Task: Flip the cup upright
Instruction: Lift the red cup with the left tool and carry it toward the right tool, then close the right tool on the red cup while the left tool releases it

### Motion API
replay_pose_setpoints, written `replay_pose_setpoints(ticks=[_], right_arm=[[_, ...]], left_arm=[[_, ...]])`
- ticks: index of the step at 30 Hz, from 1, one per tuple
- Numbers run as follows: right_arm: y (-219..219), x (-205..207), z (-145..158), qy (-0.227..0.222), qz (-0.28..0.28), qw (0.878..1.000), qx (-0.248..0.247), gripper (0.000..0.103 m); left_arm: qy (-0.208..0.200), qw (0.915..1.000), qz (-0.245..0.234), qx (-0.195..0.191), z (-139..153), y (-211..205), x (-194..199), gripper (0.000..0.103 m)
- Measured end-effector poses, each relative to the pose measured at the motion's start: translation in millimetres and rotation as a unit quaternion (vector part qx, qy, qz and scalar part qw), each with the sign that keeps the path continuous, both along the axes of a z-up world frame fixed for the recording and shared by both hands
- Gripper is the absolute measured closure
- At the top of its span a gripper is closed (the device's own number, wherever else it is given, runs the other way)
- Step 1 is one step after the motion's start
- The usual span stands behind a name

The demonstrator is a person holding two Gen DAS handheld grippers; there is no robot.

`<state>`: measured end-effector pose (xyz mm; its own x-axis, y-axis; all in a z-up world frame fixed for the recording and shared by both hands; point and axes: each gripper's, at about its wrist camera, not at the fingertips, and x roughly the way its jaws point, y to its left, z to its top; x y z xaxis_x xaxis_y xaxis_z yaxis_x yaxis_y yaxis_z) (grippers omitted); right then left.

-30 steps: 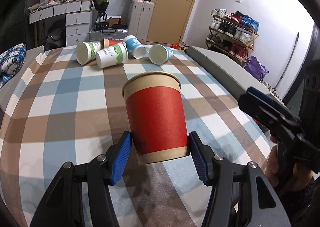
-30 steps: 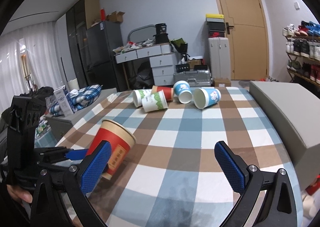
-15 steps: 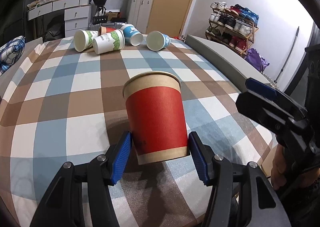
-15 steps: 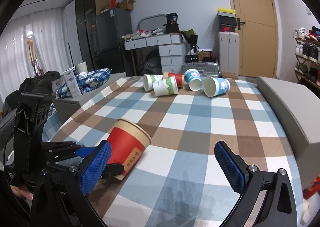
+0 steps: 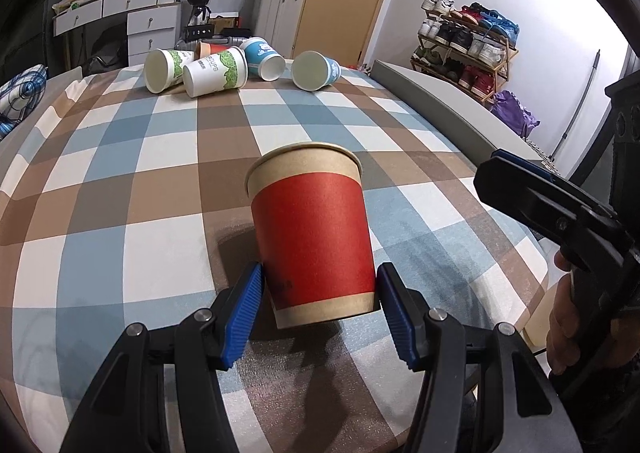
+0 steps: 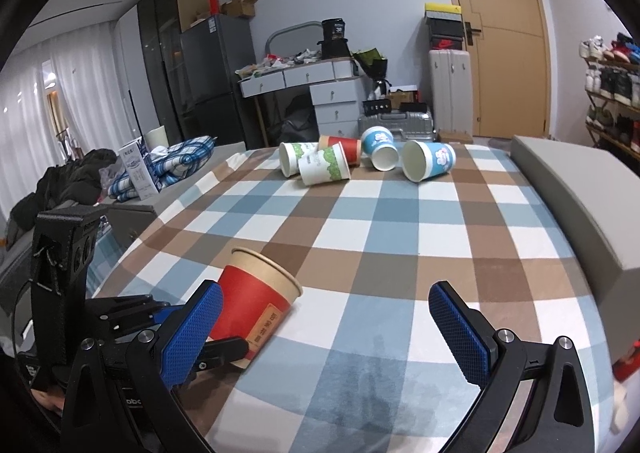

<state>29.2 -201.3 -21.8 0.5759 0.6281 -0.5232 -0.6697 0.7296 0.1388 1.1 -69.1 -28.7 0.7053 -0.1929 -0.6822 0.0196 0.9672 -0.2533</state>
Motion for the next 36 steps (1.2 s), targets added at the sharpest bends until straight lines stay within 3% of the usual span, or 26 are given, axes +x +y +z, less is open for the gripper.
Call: replay_pose_setpoints(ticks=[7,13,14,15,16,25,27,36], right_arm=[[2,2,2,0.024,-0.003,1.0,0.003,0.0],[-1,-6,15,0.011,-0.003,1.0,0.008,0.0],[-2,-6,17,0.011,-0.001,1.0,0.01,0.0],[-3,-7,18,0.011,-0.001,1.0,0.012,0.0],[-4,-7,19,0.009,-0.001,1.0,0.014,0.0],[-7,-1,19,0.026,-0.018,0.999,0.012,0.0],[-6,0,18,0.031,-0.018,0.999,0.013,0.0],[0,4,13,0.066,-0.017,0.997,0.022,0.0]], left_arm=[[0.001,1.0,0.001,-0.003,2,-1,0,0.05],[-0.006,1.0,-0.002,0.008,6,-7,-3,0.049],[-0.005,0.9999,-0.003,0.011,8,-8,-3,0.038],[-0.006,0.9999,-0.004,0.014,9,-8,-3,0.021],[-0.011,0.9999,-0.002,0.012,11,-7,-4,0.017],[-0.035,0.9993,0.01,0.002,30,13,-6,0.014],[-0.039,0.999,0.02,0.009,33,20,-6,0.001],[-0.051,0.9968,0.06,0.012,40,57,-3,0.001]])
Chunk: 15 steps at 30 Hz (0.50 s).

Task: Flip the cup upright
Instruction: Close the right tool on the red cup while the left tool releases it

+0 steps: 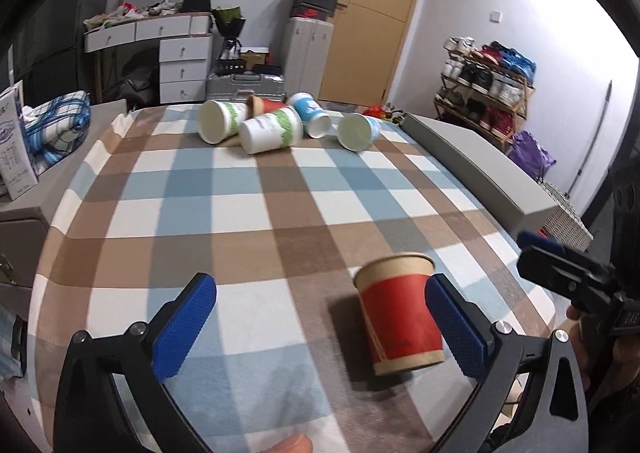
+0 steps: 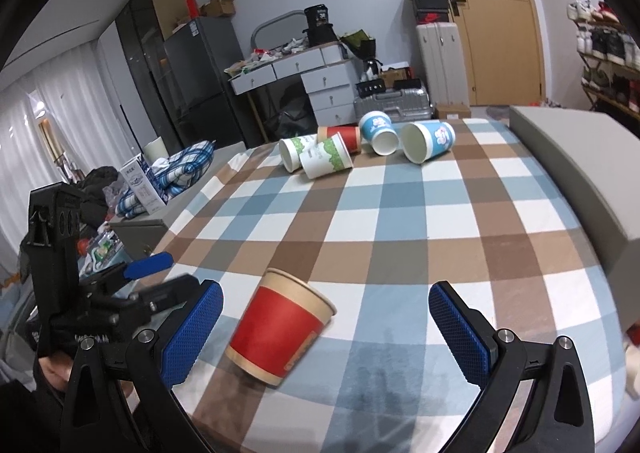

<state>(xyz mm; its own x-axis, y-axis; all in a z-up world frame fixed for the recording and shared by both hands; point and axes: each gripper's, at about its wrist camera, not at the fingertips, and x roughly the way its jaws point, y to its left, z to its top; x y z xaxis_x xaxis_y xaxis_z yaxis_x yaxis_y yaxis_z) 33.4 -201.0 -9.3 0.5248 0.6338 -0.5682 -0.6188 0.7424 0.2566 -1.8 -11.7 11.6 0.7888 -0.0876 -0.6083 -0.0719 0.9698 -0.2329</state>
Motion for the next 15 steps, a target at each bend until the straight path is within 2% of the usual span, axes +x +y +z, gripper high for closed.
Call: replay_pose_setpoints(ticks=[7,15], right_arm=[[9,11,-10,0.05,-0.002,0.999,0.016,0.0],[27,15,-17,0.067,0.01,0.998,0.003,0.0]], left_arm=[[-0.012,0.9998,0.013,0.009,4,16,-2,0.001],[-0.013,0.9997,0.016,0.015,4,25,0,0.001]])
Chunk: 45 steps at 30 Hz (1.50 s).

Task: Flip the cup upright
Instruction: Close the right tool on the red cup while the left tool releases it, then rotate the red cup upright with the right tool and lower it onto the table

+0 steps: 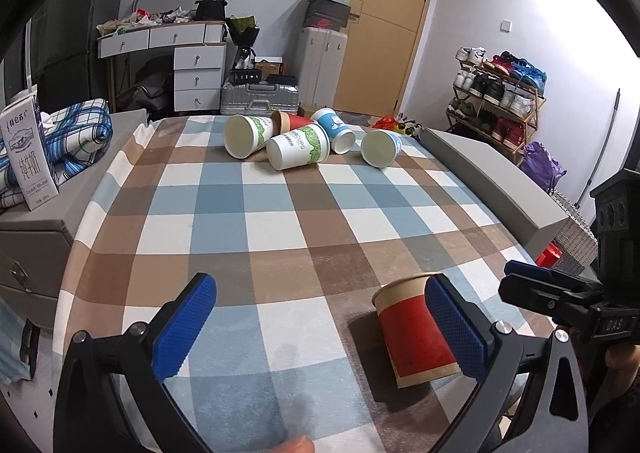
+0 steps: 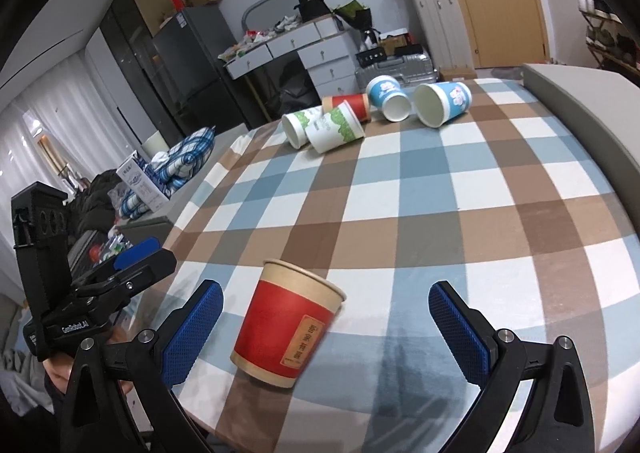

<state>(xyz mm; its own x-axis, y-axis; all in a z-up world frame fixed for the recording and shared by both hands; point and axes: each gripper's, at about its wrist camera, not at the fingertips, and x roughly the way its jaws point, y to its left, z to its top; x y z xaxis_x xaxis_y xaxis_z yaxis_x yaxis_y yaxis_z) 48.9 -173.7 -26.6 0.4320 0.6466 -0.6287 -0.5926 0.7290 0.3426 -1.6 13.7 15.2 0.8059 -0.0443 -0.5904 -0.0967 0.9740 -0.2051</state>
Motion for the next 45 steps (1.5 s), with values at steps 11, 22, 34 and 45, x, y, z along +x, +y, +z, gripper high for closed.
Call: replay_pose_setpoints(ticks=[11,22,34,45], right_arm=[[13,19,-12,0.048,-0.001,0.999,-0.003,0.0],[30,26,-36,0.116,0.021,0.993,0.01,0.0],[36,35,-54,0.195,0.044,0.979,0.05,0.037],[37,22,-12,0.001,0.015,1.0,0.024,0.041]], left_arm=[[0.009,1.0,0.002,-0.001,-5,8,3,0.001],[0.013,0.9999,-0.001,0.004,-6,8,3,0.001],[0.015,0.9999,0.001,0.003,-7,11,3,0.001],[0.016,0.9999,-0.001,0.004,-8,11,4,0.001]])
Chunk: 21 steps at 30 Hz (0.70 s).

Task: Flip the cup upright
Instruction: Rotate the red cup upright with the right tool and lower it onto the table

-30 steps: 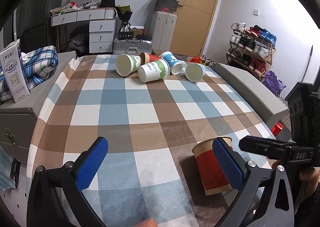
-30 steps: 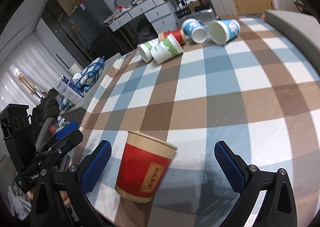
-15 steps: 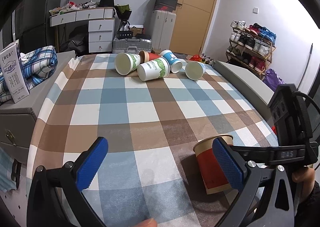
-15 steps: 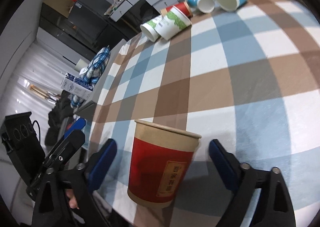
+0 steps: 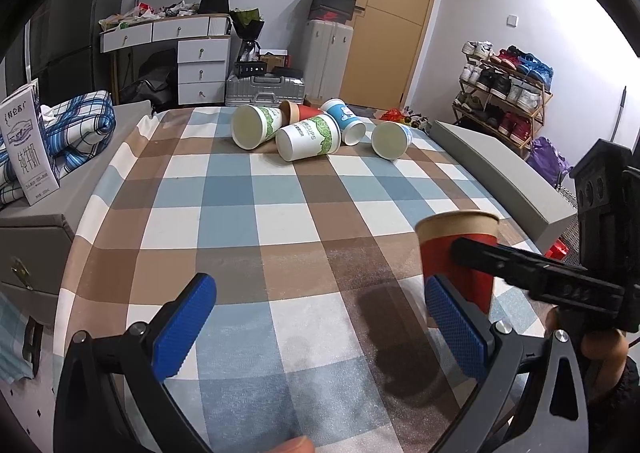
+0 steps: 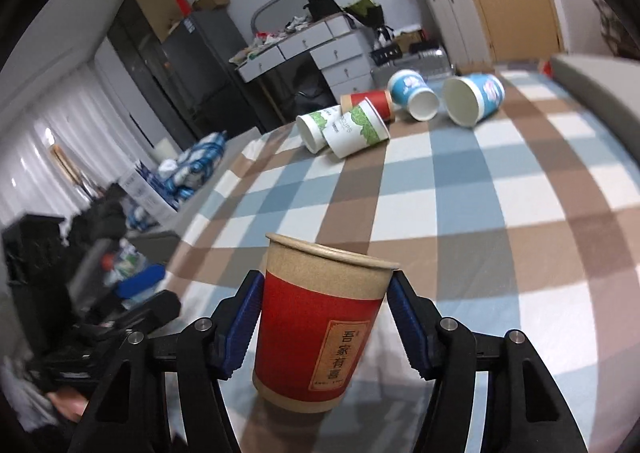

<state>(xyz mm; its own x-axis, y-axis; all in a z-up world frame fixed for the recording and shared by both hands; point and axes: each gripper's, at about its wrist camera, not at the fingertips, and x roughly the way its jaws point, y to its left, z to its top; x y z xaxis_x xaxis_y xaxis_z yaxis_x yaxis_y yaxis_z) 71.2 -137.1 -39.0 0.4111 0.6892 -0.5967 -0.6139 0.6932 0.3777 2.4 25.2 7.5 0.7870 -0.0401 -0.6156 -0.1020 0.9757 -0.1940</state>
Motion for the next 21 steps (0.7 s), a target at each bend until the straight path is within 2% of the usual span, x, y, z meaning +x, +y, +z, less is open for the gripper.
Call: replay_pose_setpoints(ticks=[10,17,21], right_arm=[[16,-11,-11,-0.075,-0.014,0.994,-0.075,0.041],[13,-29,-8,-0.11,0.002,0.99,-0.092,0.042],[1,-41,-6,-0.111,0.018,0.989,-0.095,0.042]], left_arm=[[0.003,1.0,0.001,0.0,-1,-1,0,0.001],[0.001,1.0,0.002,0.001,0,-1,-1,0.001],[-0.001,1.0,0.002,0.001,2,-1,-1,0.001]])
